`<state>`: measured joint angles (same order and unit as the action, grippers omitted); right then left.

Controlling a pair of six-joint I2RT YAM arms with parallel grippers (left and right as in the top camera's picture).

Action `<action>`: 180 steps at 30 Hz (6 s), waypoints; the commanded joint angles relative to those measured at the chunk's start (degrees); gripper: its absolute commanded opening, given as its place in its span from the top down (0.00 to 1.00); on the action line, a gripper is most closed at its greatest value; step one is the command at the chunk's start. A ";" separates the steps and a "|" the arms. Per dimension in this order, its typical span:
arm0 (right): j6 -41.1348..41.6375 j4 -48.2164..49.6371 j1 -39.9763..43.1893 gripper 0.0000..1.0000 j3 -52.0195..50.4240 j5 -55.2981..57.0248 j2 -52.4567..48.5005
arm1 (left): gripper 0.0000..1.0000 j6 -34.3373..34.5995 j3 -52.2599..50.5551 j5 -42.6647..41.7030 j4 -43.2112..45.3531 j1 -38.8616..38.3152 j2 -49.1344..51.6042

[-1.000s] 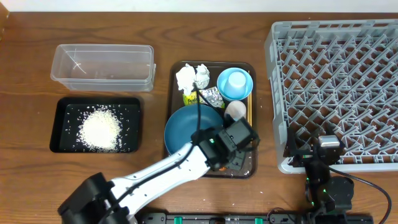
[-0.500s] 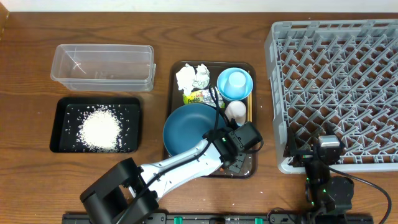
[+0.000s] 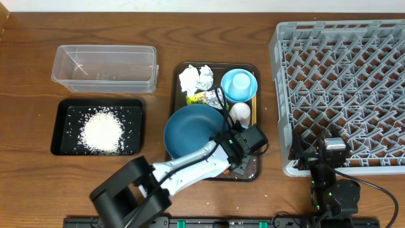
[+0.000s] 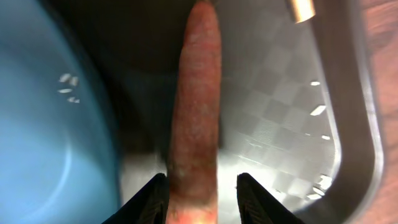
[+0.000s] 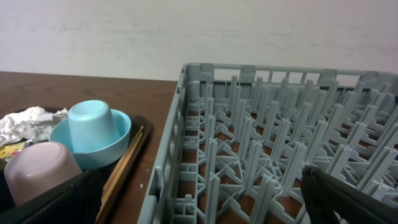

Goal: Sort waste into correct bins and load items into the dishwasher rack
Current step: 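Grasp the orange carrot on the brown tray with the left gripper, then carry the carrot left and release it onto the black tray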

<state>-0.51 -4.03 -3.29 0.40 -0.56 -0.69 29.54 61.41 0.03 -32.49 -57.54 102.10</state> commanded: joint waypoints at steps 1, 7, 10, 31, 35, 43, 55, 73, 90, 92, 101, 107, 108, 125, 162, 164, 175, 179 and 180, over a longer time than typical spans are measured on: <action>-0.59 -0.26 1.07 0.01 -0.11 0.17 0.31 | 0.61 -0.96 0.42 2.01 0.28 -0.09 0.81; -0.59 -0.26 1.07 0.01 -0.11 0.17 0.31 | 0.52 -0.94 0.39 1.90 0.46 -0.09 0.87; -0.59 -0.26 1.07 0.01 -0.11 0.17 0.31 | 0.51 -0.76 0.26 0.09 0.26 -0.20 0.87; -0.61 -0.26 1.07 0.01 -0.11 0.17 0.31 | 0.56 2.27 -1.20 -1.09 0.59 -3.50 0.90; -0.59 -0.26 1.07 0.01 -0.11 0.17 0.31 | 0.56 2.27 -1.20 0.61 1.53 -4.92 0.90; -0.59 -0.26 1.07 0.01 -0.11 0.17 0.31 | 0.50 11.26 -1.20 4.35 3.06 -4.90 0.90; -0.59 -0.26 1.07 0.01 -0.11 0.17 0.31 | 0.49 19.98 -1.20 7.74 6.03 -4.90 1.51; -0.59 -0.26 1.07 0.01 -0.11 0.17 0.31 | 0.67 20.74 -1.18 8.61 6.91 -4.85 5.81; -0.59 -0.26 1.07 0.01 -0.11 0.17 0.31 | 0.89 20.70 4.11 2.36 -0.26 -4.85 -2.10; -0.59 -0.26 1.07 0.01 -0.11 0.17 0.31 | 0.88 20.70 4.11 0.83 -0.39 -4.76 -5.16; -0.59 -0.26 1.07 0.01 -0.11 0.17 0.31 | 0.87 19.65 4.09 2.25 -4.70 0.31 -21.64; -0.59 -0.26 1.07 0.01 -0.11 0.17 0.31 | 0.87 19.85 4.09 9.92 -13.88 13.35 -28.59; -0.59 -0.26 1.07 0.01 -0.11 0.17 0.31 | 0.87 19.85 4.09 9.92 -15.06 15.98 -29.00; -0.61 -0.26 1.07 0.01 -0.11 0.17 0.31 | 0.83 20.57 2.69 9.42 -14.75 64.26 -23.80; -0.59 -0.26 1.07 0.01 -0.11 0.17 0.31 | 0.76 20.04 2.69 9.88 -10.93 70.16 -2.56; -0.59 -0.26 1.07 0.01 -0.11 0.17 0.31 | 0.71 19.56 2.69 9.86 -11.19 70.16 -2.56; -0.59 -0.26 1.07 0.01 -0.11 0.17 0.31 | 0.57 18.12 2.89 9.55 -13.40 70.16 -3.19; -0.59 -0.26 1.07 0.01 -0.11 0.17 0.31 | 0.58 18.12 3.93 9.46 -16.35 70.16 -6.32; -0.61 -0.26 1.07 0.01 -0.11 0.17 0.31 | 0.58 18.10 4.13 9.46 -16.90 70.10 -7.58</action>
<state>-0.51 -4.03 -3.29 0.40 -0.56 -0.69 48.51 64.23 8.99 -48.05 12.32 98.59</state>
